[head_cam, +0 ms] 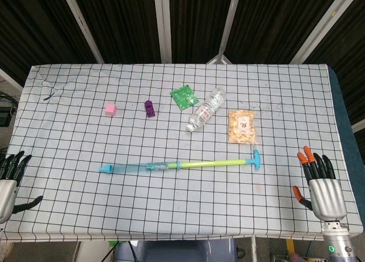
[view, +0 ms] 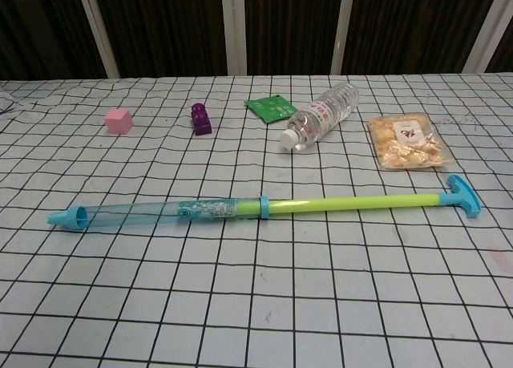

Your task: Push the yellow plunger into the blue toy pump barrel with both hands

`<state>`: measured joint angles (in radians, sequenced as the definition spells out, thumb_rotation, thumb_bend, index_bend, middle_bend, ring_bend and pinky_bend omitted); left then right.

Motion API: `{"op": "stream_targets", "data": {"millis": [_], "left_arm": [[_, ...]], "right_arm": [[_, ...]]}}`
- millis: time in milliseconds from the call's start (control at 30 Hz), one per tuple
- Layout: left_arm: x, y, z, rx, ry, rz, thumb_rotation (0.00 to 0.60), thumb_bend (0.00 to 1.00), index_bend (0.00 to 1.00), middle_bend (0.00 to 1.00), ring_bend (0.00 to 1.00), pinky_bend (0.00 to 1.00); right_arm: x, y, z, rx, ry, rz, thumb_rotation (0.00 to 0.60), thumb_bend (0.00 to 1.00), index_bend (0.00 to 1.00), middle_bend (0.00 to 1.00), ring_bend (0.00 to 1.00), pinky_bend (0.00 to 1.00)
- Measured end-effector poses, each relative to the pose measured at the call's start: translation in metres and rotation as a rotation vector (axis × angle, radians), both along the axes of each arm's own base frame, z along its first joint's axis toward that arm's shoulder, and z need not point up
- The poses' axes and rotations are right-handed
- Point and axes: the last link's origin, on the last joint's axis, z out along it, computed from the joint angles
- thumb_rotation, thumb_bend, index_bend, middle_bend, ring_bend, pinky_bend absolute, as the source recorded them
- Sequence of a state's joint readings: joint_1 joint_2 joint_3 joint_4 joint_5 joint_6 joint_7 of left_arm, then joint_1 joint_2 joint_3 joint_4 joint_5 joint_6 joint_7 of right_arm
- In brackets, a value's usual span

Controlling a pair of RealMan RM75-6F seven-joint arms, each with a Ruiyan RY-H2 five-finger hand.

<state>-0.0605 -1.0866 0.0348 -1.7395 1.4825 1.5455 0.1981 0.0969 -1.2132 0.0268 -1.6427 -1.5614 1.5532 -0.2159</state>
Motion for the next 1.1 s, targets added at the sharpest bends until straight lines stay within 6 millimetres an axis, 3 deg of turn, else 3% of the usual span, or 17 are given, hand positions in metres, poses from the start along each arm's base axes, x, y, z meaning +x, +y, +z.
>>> {"op": "stream_targets", "data": {"millis": [267, 367, 467, 633, 800, 1100], "left_arm": [[0.001, 0.001, 0.0, 0.003, 0.006, -0.003, 0.6, 0.06, 0.0, 0.0, 0.0, 0.0], [0.001, 0.001, -0.001, 0.005, -0.002, -0.006, 0.6, 0.06, 0.0, 0.0, 0.0, 0.0], [0.001, 0.001, -0.001, 0.003, 0.003, -0.01, 0.6, 0.06, 0.0, 0.0, 0.0, 0.0], [-0.002, 0.001, -0.001, 0.001, 0.001, -0.002, 0.6, 0.06, 0.0, 0.0, 0.0, 0.0], [-0.001, 0.001, -0.002, -0.004, -0.002, -0.007, 0.6, 0.06, 0.0, 0.0, 0.0, 0.0], [-0.002, 0.001, -0.003, -0.017, 0.0, -0.017, 0.6, 0.06, 0.0, 0.0, 0.0, 0.0]], "right_arm": [[0.015, -0.014, -0.004, 0.009, -0.015, 0.044, 0.6, 0.37, 0.0, 0.0, 0.0, 0.0], [0.024, -0.024, -0.01, 0.034, -0.022, 0.062, 0.6, 0.36, 0.02, 0.1, 0.0, 0.0], [0.033, -0.034, -0.017, 0.072, -0.03, 0.072, 0.6, 0.36, 0.13, 0.19, 0.0, 0.0], [0.055, -0.053, -0.039, 0.143, 0.004, 0.105, 0.6, 0.36, 0.25, 0.26, 0.0, 0.0], [0.072, -0.065, -0.071, 0.211, 0.032, 0.115, 0.6, 0.36, 0.29, 0.26, 0.0, 0.0], [0.071, -0.081, -0.112, 0.251, 0.078, 0.07, 0.6, 0.36, 0.34, 0.28, 0.0, 0.0]]}}
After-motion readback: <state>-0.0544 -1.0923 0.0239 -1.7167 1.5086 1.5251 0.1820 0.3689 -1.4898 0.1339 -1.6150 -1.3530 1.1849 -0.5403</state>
